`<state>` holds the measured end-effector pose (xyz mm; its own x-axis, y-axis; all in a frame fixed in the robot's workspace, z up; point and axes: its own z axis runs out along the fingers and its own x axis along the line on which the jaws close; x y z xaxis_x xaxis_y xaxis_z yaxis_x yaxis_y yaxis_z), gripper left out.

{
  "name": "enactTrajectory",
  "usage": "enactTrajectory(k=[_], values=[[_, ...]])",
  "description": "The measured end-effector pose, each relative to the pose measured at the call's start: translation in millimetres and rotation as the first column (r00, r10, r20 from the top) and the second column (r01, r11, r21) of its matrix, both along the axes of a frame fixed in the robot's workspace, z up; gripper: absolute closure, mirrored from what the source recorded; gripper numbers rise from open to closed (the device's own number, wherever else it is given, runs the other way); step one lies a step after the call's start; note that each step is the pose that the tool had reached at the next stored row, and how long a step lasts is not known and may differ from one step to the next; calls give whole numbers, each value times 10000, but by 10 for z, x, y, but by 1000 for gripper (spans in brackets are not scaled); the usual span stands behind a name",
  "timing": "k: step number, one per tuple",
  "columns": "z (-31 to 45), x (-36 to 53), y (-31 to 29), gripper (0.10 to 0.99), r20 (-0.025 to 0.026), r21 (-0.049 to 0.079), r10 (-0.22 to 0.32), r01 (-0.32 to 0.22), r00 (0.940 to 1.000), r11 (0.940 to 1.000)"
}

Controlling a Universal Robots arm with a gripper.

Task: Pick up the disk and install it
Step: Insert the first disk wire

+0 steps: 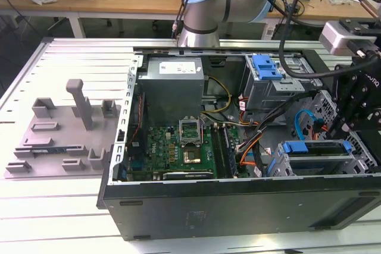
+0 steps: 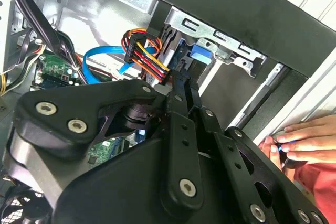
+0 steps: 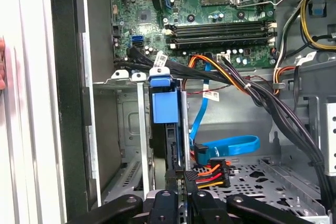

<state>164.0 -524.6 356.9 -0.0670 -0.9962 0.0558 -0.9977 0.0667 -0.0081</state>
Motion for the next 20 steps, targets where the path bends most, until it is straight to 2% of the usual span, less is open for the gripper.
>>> enactTrajectory(k=[13,20], values=[[-7,-10,-17,922,3,0,47,-47,10000,10000],[-8,-10,-5,922,2,1,468,-468,9989,9989]])
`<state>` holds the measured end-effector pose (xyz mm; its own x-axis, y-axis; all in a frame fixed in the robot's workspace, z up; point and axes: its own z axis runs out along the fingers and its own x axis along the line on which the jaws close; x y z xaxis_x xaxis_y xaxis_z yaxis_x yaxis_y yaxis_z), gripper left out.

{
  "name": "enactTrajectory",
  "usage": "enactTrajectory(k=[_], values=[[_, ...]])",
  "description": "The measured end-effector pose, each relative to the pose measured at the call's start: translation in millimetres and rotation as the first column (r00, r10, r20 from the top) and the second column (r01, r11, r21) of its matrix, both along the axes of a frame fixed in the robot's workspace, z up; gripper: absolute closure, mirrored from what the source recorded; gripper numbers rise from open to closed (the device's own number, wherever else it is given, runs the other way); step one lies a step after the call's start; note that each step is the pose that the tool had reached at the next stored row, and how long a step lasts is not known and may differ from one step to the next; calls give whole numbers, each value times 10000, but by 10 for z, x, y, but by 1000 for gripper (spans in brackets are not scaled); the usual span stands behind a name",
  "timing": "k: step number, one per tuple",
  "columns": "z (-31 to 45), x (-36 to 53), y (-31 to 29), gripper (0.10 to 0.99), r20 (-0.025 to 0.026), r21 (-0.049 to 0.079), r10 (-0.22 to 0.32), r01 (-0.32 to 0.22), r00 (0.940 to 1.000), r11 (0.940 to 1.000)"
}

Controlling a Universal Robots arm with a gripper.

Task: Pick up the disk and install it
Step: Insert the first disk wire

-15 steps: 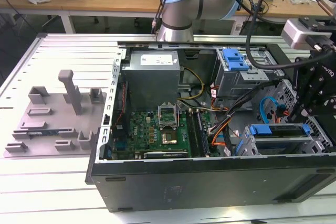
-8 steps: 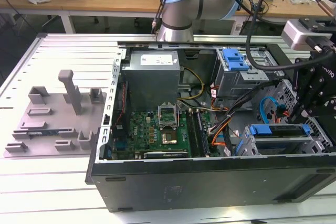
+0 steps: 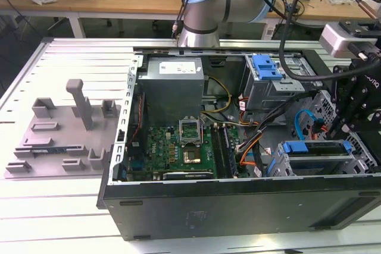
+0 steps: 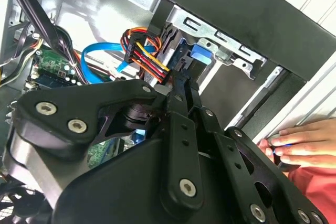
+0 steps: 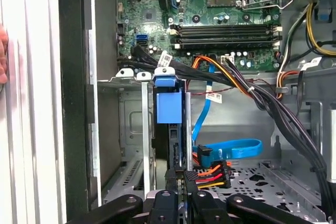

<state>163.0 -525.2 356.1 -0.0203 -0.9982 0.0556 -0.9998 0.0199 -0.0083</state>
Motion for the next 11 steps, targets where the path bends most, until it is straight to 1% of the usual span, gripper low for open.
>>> enactTrajectory(k=[3,11], values=[[0,0,5,922,0,-1,151,-151,9999,9999],[-1,-2,5,922,1,-1,154,-154,9999,9999]])
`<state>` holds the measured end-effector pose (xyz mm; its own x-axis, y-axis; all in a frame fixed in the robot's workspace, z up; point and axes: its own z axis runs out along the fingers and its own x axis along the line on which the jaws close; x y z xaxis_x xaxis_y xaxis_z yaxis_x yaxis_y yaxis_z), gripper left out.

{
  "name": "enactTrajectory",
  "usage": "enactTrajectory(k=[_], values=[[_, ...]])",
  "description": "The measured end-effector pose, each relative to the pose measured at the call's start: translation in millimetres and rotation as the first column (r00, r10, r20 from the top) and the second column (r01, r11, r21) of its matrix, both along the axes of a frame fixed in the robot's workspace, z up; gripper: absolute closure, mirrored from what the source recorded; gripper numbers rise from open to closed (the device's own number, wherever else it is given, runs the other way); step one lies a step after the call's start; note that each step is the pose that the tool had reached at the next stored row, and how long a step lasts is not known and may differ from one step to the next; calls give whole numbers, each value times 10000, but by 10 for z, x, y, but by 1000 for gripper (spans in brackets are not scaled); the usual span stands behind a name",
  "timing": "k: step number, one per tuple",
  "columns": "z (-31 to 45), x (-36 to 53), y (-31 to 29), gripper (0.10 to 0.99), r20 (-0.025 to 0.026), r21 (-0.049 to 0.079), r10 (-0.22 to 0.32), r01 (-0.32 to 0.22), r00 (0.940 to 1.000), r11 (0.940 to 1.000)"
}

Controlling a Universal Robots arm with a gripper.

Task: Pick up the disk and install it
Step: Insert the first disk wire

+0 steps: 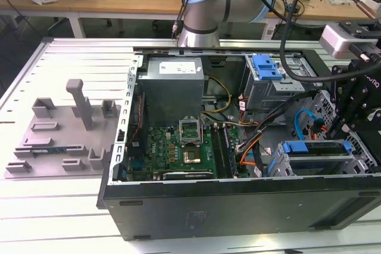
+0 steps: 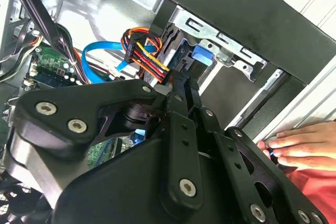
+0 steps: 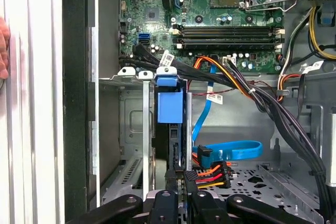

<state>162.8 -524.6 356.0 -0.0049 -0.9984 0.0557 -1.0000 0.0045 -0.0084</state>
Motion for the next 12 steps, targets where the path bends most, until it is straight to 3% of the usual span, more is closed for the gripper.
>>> enactTrajectory(k=[12], values=[[-12,0,-3,922,0,-1,-243,243,9997,9997]])
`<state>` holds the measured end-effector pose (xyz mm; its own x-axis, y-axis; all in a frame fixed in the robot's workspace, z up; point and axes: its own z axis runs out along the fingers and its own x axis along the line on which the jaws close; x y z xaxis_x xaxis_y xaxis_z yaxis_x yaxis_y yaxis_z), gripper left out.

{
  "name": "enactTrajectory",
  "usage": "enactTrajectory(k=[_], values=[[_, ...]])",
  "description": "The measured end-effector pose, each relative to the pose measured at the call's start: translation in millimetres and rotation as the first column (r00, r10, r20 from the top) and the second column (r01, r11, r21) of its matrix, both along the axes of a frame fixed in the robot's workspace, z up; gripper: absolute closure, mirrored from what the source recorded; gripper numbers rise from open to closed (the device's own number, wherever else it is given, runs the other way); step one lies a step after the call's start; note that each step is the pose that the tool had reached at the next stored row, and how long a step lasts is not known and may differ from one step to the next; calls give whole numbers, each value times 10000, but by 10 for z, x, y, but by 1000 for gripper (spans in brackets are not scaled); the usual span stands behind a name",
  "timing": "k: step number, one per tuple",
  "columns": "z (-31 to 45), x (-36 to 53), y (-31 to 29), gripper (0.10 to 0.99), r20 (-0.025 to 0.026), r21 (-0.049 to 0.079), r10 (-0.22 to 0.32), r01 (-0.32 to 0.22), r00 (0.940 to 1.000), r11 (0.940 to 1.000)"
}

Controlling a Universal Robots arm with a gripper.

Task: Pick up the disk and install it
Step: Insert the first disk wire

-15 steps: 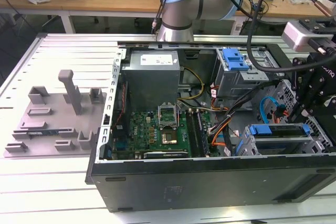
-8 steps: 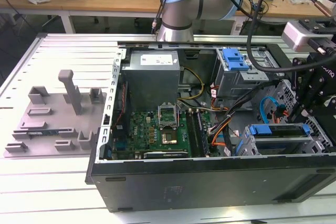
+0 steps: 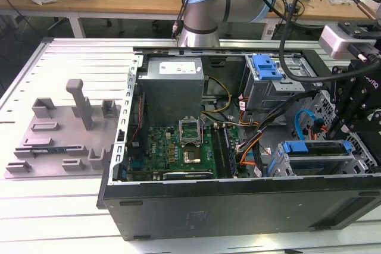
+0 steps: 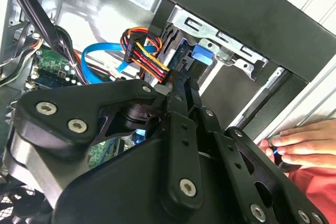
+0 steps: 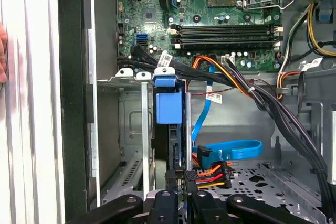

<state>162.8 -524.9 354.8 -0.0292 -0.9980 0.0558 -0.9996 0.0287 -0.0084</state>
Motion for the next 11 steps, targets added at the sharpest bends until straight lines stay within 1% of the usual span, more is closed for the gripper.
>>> enactTrajectory(k=[11], values=[[-10,0,0,922,0,0,-50,50,10000,10000]])
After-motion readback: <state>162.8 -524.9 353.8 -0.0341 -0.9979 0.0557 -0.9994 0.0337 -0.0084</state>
